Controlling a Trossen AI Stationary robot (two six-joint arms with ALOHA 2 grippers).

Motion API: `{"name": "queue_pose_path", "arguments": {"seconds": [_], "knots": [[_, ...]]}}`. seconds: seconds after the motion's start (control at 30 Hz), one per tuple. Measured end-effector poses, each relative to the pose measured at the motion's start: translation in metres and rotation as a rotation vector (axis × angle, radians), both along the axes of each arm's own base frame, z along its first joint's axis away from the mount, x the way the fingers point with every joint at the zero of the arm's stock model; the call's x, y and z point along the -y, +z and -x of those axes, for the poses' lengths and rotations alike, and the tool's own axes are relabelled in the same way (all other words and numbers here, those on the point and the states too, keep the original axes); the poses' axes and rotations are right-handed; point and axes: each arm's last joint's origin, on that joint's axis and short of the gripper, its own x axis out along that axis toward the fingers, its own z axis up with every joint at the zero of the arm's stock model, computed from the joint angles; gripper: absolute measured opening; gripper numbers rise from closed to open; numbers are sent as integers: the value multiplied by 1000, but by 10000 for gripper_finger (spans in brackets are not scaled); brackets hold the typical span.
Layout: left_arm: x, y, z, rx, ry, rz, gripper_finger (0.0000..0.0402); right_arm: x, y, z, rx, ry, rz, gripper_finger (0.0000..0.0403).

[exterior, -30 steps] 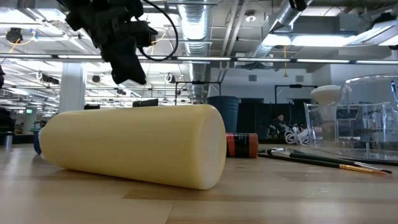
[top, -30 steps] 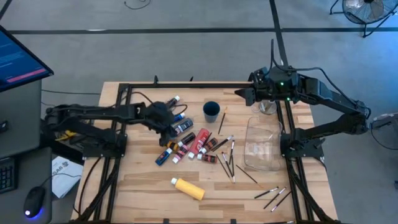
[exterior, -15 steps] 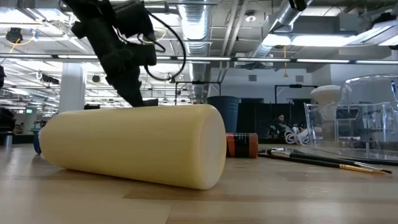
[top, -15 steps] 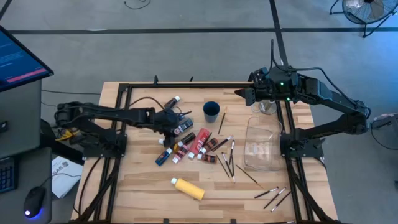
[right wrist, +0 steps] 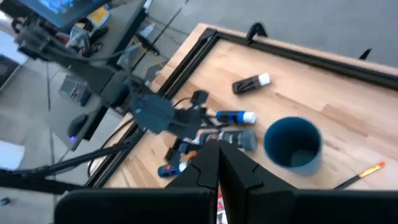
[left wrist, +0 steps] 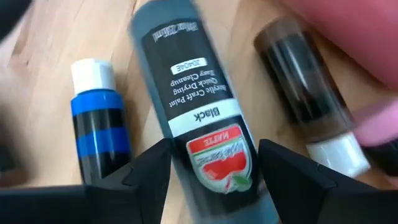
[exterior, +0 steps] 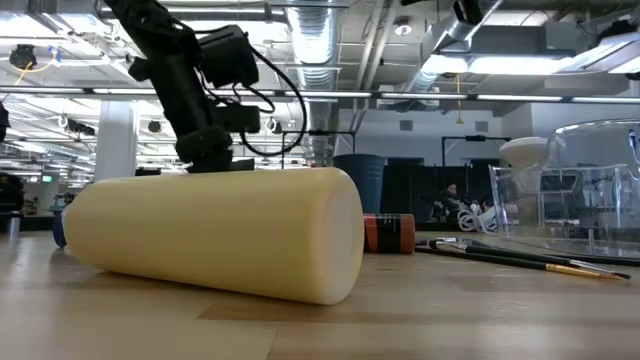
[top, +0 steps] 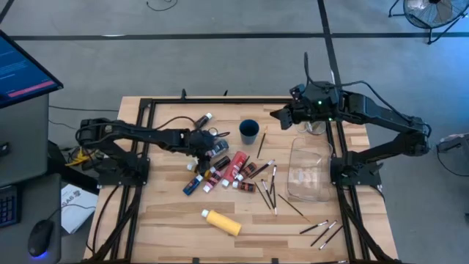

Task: Pick & Place Paint Supplies
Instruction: Put the large black paint bottle into the transparent bin

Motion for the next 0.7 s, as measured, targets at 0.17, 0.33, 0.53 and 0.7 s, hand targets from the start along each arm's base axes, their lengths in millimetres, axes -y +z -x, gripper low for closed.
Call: {"name": "queue_pose_path", "arguments": {"seconds": [0.17, 0.33, 0.53, 0.7], "knots": [[-2, -12, -3, -30, 31, 21, 222, -1, 0, 0, 5, 23, -13, 0], [-2, -13, -3, -27, 30, 27, 222, -2, 3, 4, 21, 24, -24, 0], [-3, -25, -7, -48, 29, 28, 222, -3, 2, 2, 19, 57, -47, 0], [-2, -38, -9, -93, 44, 66, 219, -5, 2, 1, 18, 66, -48, 0]]}}
